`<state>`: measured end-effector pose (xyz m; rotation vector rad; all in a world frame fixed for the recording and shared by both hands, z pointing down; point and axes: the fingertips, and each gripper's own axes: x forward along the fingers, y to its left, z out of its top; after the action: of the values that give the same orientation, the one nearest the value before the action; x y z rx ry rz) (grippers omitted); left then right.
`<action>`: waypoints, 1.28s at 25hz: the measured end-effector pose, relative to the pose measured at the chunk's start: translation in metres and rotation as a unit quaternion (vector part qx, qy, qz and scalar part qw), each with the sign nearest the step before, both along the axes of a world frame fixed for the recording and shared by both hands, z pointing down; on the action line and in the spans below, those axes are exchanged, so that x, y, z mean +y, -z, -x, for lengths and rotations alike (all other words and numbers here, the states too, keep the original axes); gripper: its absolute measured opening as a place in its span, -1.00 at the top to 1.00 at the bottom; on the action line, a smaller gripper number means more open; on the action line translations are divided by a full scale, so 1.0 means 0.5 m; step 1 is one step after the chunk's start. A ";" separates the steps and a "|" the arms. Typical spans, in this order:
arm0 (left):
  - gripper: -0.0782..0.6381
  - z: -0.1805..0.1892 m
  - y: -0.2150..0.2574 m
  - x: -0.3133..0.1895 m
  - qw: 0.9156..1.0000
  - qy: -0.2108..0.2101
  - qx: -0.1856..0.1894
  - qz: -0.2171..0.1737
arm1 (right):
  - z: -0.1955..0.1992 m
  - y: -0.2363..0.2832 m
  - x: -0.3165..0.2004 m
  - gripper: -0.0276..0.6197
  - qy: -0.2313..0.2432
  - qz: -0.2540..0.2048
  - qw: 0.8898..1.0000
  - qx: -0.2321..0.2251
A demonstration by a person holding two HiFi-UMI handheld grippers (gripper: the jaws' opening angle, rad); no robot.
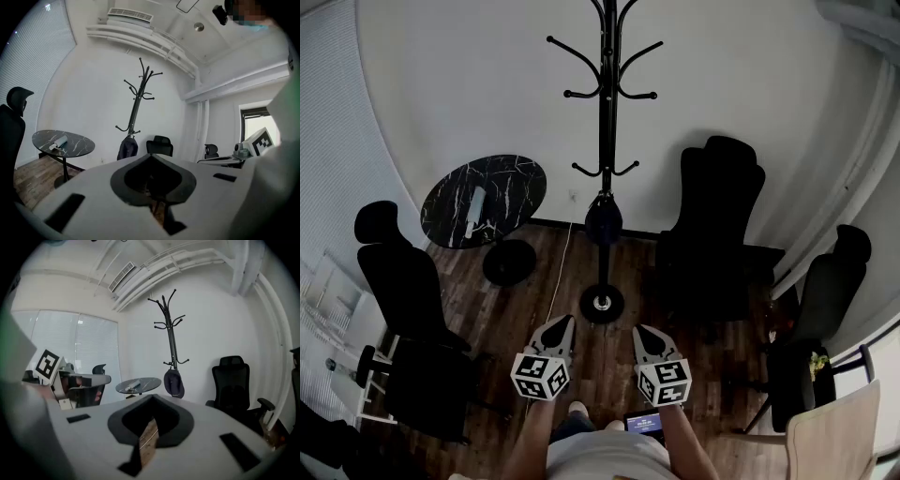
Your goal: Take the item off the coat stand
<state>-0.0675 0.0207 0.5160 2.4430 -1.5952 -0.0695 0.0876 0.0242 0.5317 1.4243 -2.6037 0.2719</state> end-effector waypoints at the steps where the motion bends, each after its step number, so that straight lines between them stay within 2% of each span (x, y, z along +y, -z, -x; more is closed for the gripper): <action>1: 0.73 0.000 -0.002 0.002 1.000 0.000 0.002 0.001 | -0.001 0.000 0.002 0.88 0.000 0.000 1.000 0.000; 12: 0.73 0.001 -0.001 0.004 1.000 0.002 0.005 0.000 | -0.009 0.010 0.001 0.88 -0.008 -0.003 1.000 -0.006; 17: 0.73 0.005 -0.004 0.004 1.000 0.004 0.003 0.004 | -0.021 -0.004 -0.005 0.88 -0.028 0.026 0.999 -0.029; 25: 0.73 -0.017 0.004 0.001 1.000 -0.006 0.000 0.004 | -0.041 -0.009 -0.008 0.88 -0.032 0.037 0.998 -0.047; 32: 0.73 -0.012 -0.006 -0.020 1.000 0.005 0.002 0.015 | -0.040 -0.018 -0.036 0.88 -0.026 0.059 0.997 -0.041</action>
<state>-0.0617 0.0109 0.5190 2.4108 -1.5947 -0.0517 0.1075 0.0060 0.5407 1.4722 -2.5689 0.4923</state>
